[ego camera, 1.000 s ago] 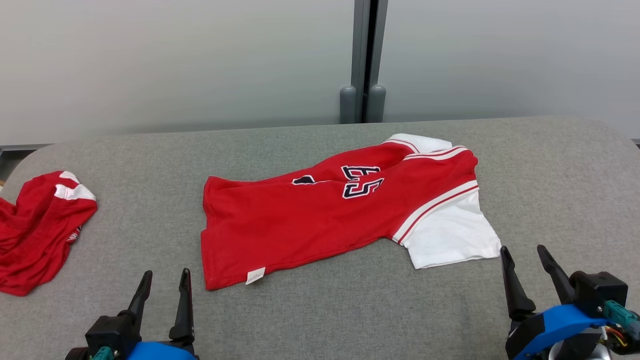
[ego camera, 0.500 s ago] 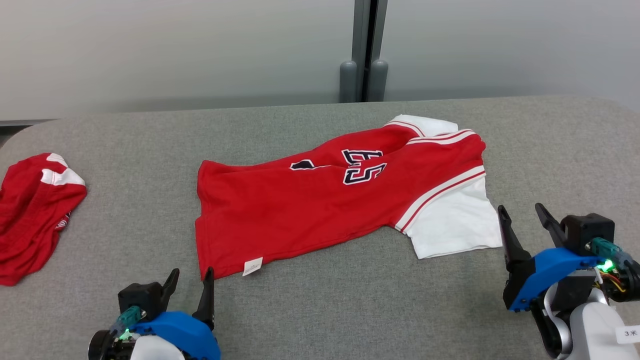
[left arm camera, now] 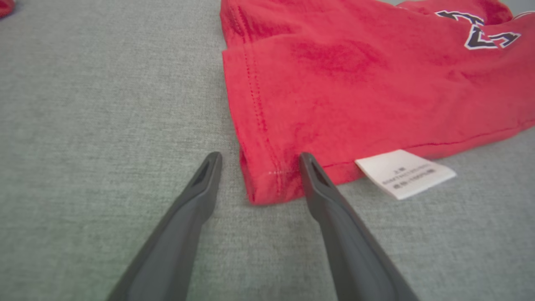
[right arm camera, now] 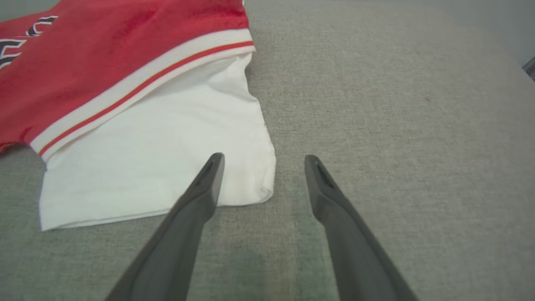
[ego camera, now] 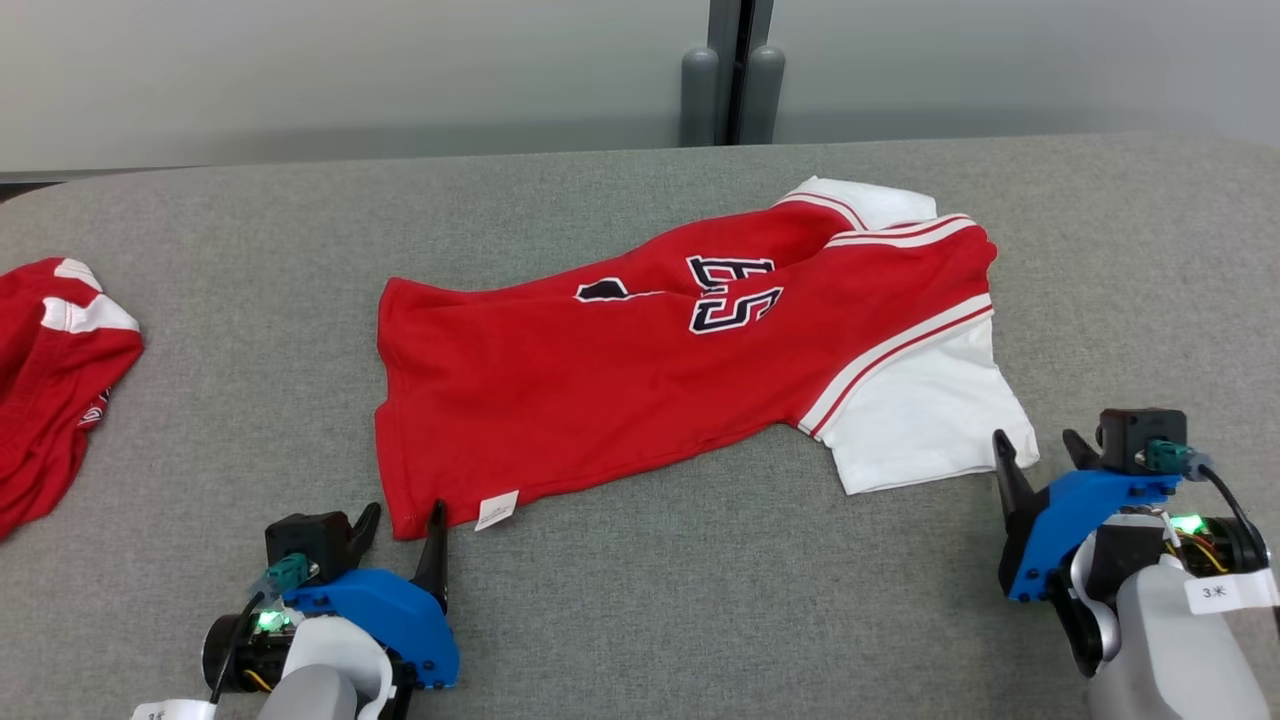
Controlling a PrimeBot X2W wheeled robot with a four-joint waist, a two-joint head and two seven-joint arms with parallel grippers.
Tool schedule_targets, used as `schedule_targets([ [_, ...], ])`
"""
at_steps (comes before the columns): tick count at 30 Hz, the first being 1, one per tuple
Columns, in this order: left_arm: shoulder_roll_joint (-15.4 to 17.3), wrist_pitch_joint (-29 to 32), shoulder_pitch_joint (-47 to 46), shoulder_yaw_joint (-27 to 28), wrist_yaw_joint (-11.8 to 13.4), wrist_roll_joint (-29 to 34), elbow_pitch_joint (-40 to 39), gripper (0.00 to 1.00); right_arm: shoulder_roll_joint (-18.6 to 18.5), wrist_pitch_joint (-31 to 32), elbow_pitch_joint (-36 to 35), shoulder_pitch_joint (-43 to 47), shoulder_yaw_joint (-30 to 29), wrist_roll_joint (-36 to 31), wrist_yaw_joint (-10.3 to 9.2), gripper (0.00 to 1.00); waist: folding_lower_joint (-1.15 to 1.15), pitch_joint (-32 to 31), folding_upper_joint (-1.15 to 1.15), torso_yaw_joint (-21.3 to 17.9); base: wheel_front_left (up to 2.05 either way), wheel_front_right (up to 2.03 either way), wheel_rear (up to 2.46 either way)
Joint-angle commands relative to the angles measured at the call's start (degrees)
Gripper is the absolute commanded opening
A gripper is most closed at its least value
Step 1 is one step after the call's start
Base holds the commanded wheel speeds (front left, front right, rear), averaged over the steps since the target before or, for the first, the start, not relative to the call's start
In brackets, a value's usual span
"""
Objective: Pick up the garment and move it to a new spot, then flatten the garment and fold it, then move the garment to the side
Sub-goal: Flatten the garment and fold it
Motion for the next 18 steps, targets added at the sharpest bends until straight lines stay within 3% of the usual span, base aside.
schedule_targets([
  [1,-0.1,-0.1,-1.0,0.1,0.3,-0.2,0.6,1.0,-0.1,0.0,1.0,-1.3,0.1,-0.6,0.03,1.0,-0.01,0.3,0.0,0.0,0.0,0.0,0.0],
  [11,-0.7,0.2,-2.9,-1.0,0.3,-0.8,5.3,1.0,0.0,0.5,10.4,-4.6,-0.9,-2.3,0.03,1.0,-0.01,1.8,0.0,0.6,0.0,0.0,0.0],
  [12,-0.8,0.4,-3.0,-1.1,0.3,-1.0,5.8,0.77,0.1,0.6,11.0,-4.7,-0.8,-2.4,0.04,0.94,-0.01,1.8,0.0,0.7,0.0,0.0,0.0],
  [13,-0.9,0.7,-3.1,-1.1,0.3,-1.2,6.2,0.55,0.1,0.5,11.5,-4.8,-0.7,-2.7,0.04,0.66,-0.01,1.9,0.0,0.8,0.0,0.0,0.0],
  [14,-1.0,0.7,-3.2,-1.2,0.1,-1.3,6.6,0.33,0.1,0.5,12.0,-4.9,-0.6,-2.8,0.03,0.19,-0.01,1.8,0.0,0.8,0.0,0.0,0.0],
  [15,-1.0,0.6,-3.2,-1.3,-0.1,-1.4,6.8,0.0,0.1,0.5,12.5,-4.9,-0.3,-2.8,0.03,0.0,-0.01,1.7,0.0,0.9,0.0,0.0,0.0],
  [18,-1.2,-0.3,-2.8,-1.5,-0.6,-2.1,7.0,0.0,0.0,-0.5,12.8,-4.9,0.1,-1.8,0.02,0.0,-0.01,1.1,0.0,0.9,0.0,0.0,0.0],
])
